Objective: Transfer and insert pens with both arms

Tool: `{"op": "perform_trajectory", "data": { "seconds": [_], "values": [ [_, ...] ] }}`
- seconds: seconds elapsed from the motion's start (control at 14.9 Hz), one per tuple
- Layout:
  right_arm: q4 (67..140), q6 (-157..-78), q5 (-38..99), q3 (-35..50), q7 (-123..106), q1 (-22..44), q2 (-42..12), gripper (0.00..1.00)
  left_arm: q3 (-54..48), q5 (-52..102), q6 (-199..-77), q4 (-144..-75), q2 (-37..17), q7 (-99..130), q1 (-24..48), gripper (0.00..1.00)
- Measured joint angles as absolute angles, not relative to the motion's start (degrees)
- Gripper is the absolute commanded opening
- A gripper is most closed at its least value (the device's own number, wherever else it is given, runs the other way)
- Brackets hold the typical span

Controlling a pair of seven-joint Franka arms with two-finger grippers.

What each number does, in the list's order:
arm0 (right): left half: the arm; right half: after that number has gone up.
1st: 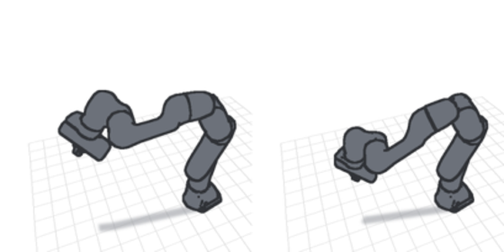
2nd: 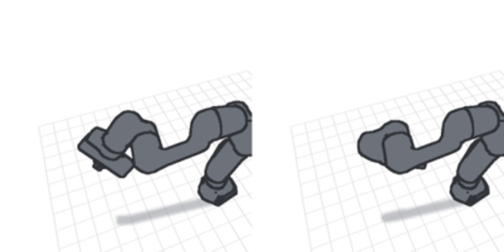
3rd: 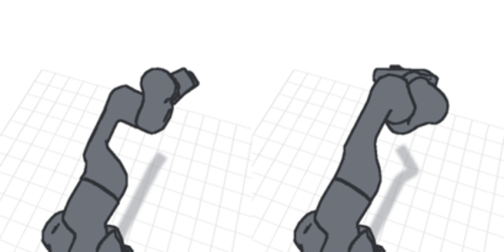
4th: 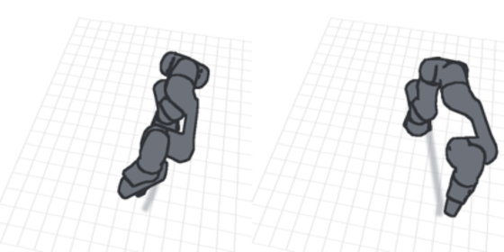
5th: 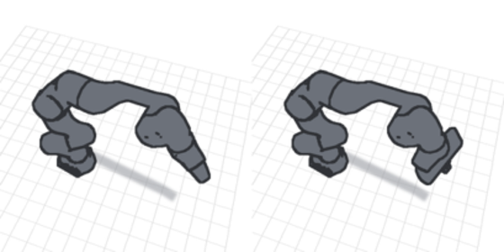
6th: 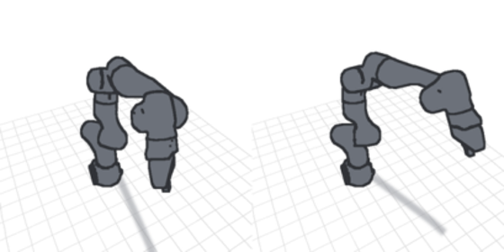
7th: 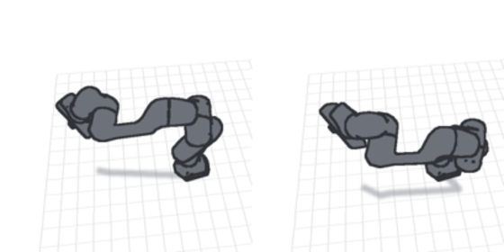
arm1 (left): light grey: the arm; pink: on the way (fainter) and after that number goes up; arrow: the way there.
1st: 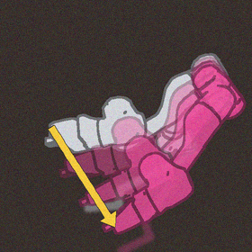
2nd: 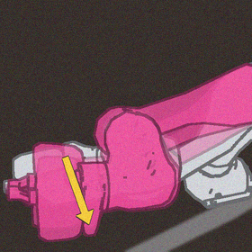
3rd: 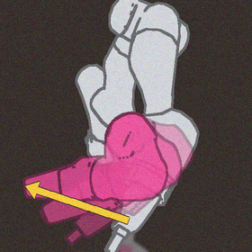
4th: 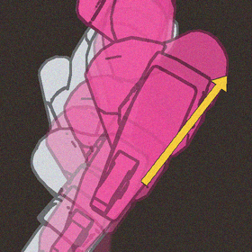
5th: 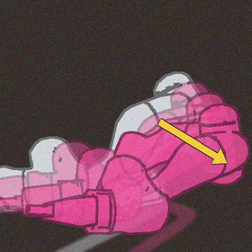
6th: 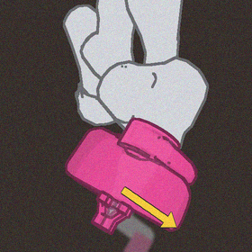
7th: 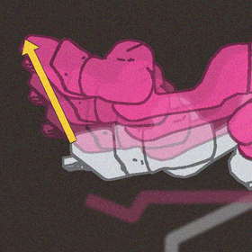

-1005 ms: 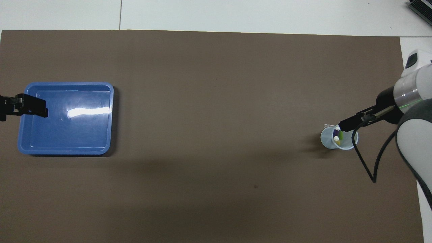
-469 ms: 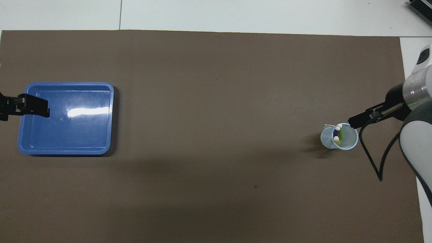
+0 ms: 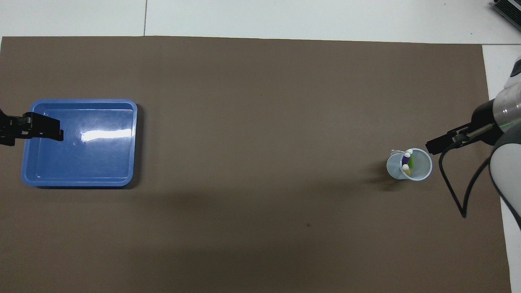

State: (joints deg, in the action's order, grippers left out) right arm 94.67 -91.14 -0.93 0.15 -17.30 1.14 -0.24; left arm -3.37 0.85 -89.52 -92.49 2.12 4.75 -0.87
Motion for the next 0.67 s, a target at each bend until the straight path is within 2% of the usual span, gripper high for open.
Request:
{"op": "perform_trajectory", "data": {
  "seconds": [0.67],
  "values": [
    [94.7,-90.7,-0.3,-1.4,-17.2,1.1,-0.2,1.00,-3.4,1.2,-89.5,-92.5,2.1,4.7,-1.0,1.00]
  ]
}}
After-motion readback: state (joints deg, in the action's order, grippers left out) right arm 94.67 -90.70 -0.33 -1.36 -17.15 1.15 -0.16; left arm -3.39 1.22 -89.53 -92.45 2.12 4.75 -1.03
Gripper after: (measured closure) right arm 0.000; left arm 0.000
